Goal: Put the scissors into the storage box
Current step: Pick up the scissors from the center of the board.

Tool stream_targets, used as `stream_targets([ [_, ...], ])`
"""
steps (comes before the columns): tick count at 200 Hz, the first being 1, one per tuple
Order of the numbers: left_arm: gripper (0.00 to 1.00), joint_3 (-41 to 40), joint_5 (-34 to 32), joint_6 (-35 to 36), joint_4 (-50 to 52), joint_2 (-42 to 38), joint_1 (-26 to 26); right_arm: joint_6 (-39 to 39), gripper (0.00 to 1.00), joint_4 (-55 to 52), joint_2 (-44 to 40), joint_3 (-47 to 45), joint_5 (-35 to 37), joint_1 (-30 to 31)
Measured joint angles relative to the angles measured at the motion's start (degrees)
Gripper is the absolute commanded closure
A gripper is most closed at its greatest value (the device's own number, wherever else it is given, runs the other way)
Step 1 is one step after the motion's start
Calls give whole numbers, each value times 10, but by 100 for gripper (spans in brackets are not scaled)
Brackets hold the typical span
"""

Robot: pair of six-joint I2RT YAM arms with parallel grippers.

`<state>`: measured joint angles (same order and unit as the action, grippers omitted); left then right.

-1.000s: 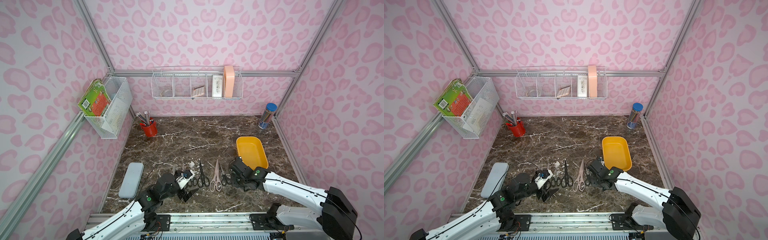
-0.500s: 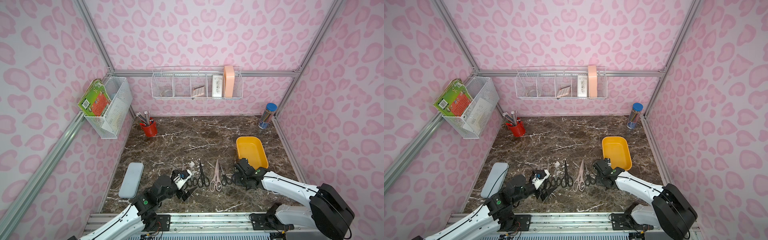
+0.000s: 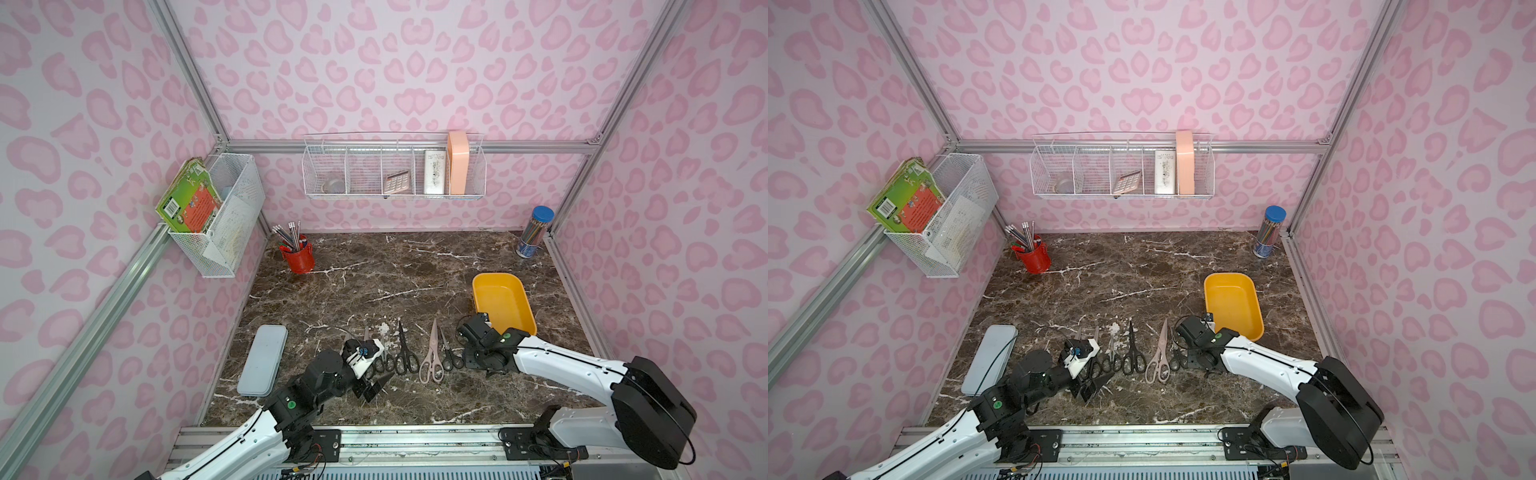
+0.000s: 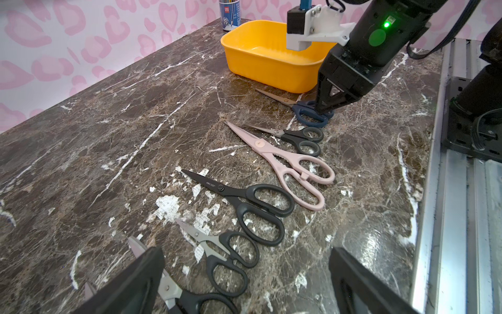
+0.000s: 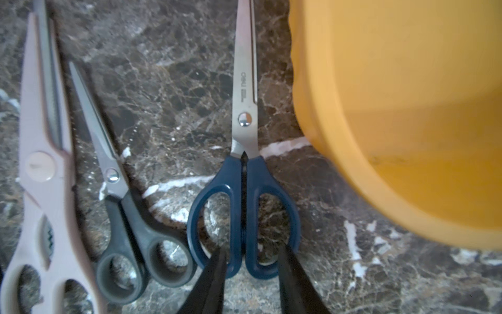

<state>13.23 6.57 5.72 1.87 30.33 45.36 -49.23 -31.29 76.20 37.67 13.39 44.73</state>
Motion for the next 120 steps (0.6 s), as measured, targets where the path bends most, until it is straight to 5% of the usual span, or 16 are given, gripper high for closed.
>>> stream_targets([
  [55,1,0,-1,0,2,-4,0,8,71,38,42,-8,6,-14],
  [107,1,0,-2,-3,4,-13,0,14,100,78,74,-5,32,-7],
  [120,1,-1,-5,-9,5,-19,0,18,100,80,74,1,41,1],
])
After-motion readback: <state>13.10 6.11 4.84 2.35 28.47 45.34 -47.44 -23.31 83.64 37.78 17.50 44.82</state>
